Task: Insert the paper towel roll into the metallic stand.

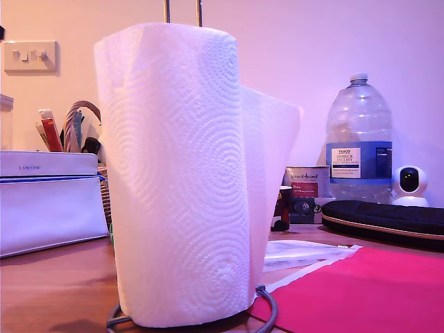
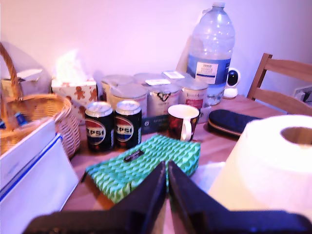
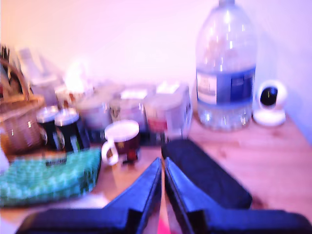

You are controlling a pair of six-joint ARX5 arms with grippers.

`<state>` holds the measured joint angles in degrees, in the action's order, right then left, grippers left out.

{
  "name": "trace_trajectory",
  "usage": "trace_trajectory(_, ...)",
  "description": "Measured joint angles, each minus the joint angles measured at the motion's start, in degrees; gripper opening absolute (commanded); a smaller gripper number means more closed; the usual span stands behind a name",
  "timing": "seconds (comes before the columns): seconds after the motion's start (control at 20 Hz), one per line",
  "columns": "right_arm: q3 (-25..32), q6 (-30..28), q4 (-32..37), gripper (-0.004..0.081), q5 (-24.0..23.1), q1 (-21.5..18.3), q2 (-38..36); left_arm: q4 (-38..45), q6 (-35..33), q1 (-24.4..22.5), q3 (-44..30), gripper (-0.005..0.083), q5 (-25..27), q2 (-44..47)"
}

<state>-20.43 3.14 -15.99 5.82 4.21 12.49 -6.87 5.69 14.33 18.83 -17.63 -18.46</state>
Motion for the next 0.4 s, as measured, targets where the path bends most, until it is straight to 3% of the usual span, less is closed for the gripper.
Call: trace_trajectory(0.4, 0.0, 0.0, -14.6, -0.001, 0.0, 0.0, 0.0, -10.1, 0.1, 0.0, 0.0, -0.0014, 0.1, 0.0)
